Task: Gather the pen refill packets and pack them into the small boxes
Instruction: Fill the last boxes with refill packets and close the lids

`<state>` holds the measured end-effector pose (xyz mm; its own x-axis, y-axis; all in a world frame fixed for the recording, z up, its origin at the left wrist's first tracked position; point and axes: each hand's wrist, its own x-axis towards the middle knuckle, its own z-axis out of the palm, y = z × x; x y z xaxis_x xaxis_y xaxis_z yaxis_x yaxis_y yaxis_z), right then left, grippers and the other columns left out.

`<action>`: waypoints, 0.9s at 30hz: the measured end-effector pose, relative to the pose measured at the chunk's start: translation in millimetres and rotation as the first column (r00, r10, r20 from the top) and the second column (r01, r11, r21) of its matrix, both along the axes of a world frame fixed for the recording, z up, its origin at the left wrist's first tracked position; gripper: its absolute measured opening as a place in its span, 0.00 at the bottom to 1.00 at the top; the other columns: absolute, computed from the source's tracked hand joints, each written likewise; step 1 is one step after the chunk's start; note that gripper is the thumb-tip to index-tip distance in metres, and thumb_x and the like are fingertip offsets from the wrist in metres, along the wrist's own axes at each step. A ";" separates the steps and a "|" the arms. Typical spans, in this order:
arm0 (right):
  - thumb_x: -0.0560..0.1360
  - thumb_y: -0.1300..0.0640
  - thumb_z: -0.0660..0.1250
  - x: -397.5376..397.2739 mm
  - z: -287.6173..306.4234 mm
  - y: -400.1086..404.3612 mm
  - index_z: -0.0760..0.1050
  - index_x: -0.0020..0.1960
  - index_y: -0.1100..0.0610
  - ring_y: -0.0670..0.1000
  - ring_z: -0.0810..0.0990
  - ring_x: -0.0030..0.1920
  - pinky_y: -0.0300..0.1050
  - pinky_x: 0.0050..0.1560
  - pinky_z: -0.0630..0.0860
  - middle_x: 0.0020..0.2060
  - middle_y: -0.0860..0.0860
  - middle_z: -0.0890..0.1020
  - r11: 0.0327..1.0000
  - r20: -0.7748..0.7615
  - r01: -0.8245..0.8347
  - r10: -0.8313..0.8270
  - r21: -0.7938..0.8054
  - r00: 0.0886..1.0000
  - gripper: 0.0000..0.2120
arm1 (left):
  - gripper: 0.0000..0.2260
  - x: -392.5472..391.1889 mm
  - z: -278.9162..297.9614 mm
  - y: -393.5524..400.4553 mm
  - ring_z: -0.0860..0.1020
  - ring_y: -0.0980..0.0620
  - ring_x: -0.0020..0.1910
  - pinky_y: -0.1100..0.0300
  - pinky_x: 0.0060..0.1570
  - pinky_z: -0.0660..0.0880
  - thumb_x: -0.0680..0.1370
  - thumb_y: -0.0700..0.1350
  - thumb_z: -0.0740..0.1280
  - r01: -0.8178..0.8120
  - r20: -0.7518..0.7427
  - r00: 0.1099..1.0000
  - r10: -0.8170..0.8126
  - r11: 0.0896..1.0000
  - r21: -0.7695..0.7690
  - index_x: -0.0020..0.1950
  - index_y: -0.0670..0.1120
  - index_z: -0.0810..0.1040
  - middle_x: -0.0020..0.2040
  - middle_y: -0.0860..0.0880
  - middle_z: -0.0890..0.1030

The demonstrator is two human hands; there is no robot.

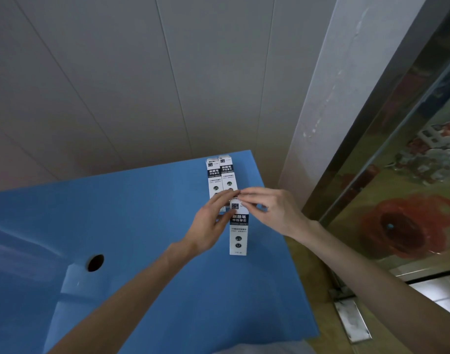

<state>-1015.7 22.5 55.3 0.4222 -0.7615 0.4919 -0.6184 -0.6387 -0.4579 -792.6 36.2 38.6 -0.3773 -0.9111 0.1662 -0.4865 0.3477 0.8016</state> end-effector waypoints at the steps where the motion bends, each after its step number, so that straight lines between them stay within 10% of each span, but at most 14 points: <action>1: 0.81 0.51 0.69 -0.4 -2.8 2.8 0.83 0.64 0.54 0.44 0.85 0.57 0.43 0.56 0.83 0.62 0.47 0.84 1.000 -0.012 -0.001 0.001 -0.023 1.000 0.14 | 0.21 0.2 -1.3 0.8 0.75 0.58 0.68 0.52 0.63 0.79 0.84 0.44 0.65 -0.012 0.016 1.000 0.013 0.999 -0.046 0.77 0.57 0.71 0.74 0.58 0.72; 8: 0.80 0.56 0.73 10.1 -40.5 30.8 0.82 0.65 0.60 0.43 0.83 0.62 0.41 0.54 0.83 0.65 0.50 0.82 0.989 0.288 0.138 -0.120 -0.045 0.950 0.15 | 0.20 -2.2 -9.3 9.6 0.79 0.59 0.65 0.55 0.56 0.82 0.84 0.45 0.66 -0.026 0.005 1.000 0.027 0.990 -0.137 0.76 0.59 0.72 0.76 0.62 0.70; 14: 0.78 0.59 0.74 20.0 -30.3 15.4 0.85 0.58 0.55 0.47 0.85 0.47 0.43 0.46 0.82 0.58 0.43 0.85 0.925 0.459 0.194 -0.335 0.328 0.823 0.09 | 0.13 -20.9 -6.6 -12.4 0.83 0.53 0.57 0.53 0.52 0.83 0.83 0.47 0.66 -0.183 -0.224 0.951 0.215 0.970 0.158 0.66 0.56 0.81 0.64 0.56 0.82; 20: 0.80 0.51 0.71 -14.0 -64.4 -35.2 0.81 0.65 0.54 0.45 0.83 0.53 0.47 0.57 0.81 0.60 0.47 0.84 0.709 0.038 0.317 -0.436 0.630 0.899 0.15 | 0.17 -32.0 -20.6 -45.6 0.80 0.55 0.58 0.53 0.55 0.81 0.81 0.40 0.65 -0.300 -0.030 0.950 0.312 0.933 0.198 0.68 0.51 0.78 0.67 0.54 0.78; 27: 0.82 0.51 0.67 -14.1 -86.9 -37.0 0.68 0.77 0.54 0.48 0.69 0.75 0.45 0.73 0.68 0.75 0.47 0.70 0.767 -0.145 0.352 -0.327 0.536 0.934 0.25 | 0.29 -3.0 -46.9 -90.5 0.67 0.44 0.74 0.43 0.67 0.72 0.80 0.57 0.67 -0.436 0.402 0.850 0.341 0.883 0.173 0.78 0.48 0.65 0.76 0.48 0.66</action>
<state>-1029.8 -14.5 -31.6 0.0946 -0.9937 -0.0607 -0.7731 -0.0350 -0.6333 -795.6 -54.2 -8.3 0.0274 -0.9867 -0.1601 -0.8022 -0.1172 0.5855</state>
